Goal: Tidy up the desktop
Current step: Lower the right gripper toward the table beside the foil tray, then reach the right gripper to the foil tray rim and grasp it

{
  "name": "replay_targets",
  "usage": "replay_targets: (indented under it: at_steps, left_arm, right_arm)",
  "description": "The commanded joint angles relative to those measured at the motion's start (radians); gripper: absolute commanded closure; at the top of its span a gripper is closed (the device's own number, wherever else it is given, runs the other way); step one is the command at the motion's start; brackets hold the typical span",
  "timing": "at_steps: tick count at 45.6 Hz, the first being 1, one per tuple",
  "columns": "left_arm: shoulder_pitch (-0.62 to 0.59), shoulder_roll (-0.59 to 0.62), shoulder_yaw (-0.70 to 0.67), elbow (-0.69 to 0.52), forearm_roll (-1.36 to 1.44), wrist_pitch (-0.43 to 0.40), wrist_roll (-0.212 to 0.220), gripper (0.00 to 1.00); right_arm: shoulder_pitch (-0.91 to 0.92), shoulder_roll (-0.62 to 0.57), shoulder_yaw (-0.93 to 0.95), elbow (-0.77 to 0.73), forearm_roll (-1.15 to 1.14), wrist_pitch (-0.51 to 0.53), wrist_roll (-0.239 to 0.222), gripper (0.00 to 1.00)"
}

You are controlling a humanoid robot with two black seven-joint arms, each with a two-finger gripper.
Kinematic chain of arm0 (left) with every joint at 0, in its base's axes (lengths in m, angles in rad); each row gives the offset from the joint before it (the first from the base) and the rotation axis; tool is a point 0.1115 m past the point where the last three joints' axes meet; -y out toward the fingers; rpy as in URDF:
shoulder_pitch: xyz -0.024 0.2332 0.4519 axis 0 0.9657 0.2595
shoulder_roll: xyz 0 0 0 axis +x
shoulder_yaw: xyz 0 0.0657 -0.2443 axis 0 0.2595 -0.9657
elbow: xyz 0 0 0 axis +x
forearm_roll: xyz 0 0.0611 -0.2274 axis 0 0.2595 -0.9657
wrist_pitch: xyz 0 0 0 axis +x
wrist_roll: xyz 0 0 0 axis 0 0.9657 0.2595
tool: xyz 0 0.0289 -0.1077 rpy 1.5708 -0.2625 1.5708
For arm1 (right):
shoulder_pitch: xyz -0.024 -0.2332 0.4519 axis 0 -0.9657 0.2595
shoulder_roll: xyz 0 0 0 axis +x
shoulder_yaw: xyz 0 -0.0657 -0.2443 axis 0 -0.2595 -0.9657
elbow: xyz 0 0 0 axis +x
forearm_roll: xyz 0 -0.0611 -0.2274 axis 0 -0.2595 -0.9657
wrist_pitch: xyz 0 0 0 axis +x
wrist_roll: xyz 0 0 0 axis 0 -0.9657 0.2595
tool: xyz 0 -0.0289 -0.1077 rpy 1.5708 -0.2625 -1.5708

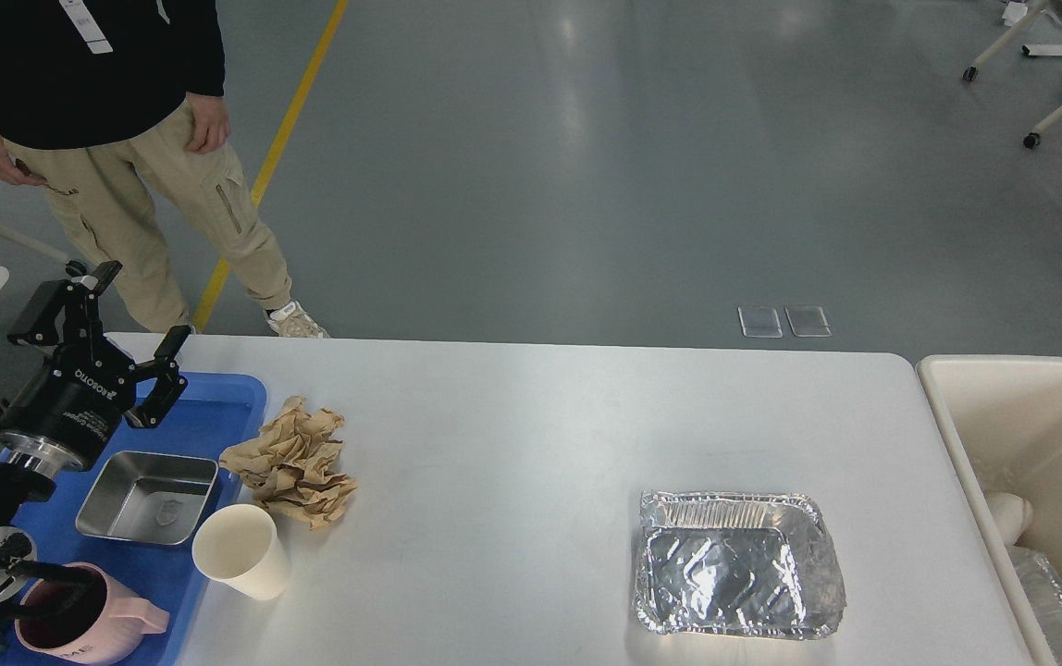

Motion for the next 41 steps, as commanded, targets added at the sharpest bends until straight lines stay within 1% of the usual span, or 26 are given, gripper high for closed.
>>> replay_targets:
  at_steps: [1,9,14,20,25,29,35,41]
  left_arm:
    - [0.001,0.003,0.000,0.002,0.000,0.000,-0.001,0.03]
    - [0.000,0.006,-0.002,0.003,0.000,0.000,-0.001,0.03]
    - [-0.002,0.009,-0.003,0.002,0.000,0.000,-0.002,0.03]
    - [0.000,0.014,-0.005,0.003,0.000,0.000,-0.004,0.03]
    - [0.005,0.017,-0.009,0.005,0.000,0.000,-0.005,0.03]
    - [0.009,0.017,-0.012,0.012,0.000,-0.002,-0.007,0.03]
    - [0.015,0.017,-0.015,0.018,0.000,-0.002,-0.008,0.03]
    - [0.021,0.018,-0.017,0.018,0.000,-0.002,-0.019,0.03]
  right_arm:
    - [0.011,0.055,0.013,0.005,0.000,-0.013,0.000,0.00]
    - [0.026,0.158,0.008,-0.010,-0.011,-0.014,0.005,0.00]
    - [0.025,0.229,0.008,-0.028,-0.044,-0.014,0.025,0.00]
    - [0.034,0.310,0.008,-0.053,-0.167,-0.002,0.043,0.00]
    - [0.062,0.374,0.007,-0.070,-0.231,0.041,0.068,0.00]
    - [0.077,0.423,0.007,-0.087,-0.280,0.064,0.069,0.00]
    - [0.120,0.471,0.004,-0.110,-0.369,0.070,0.094,0.00]
    - [0.144,0.548,0.004,-0.170,-0.393,0.070,0.114,0.00]
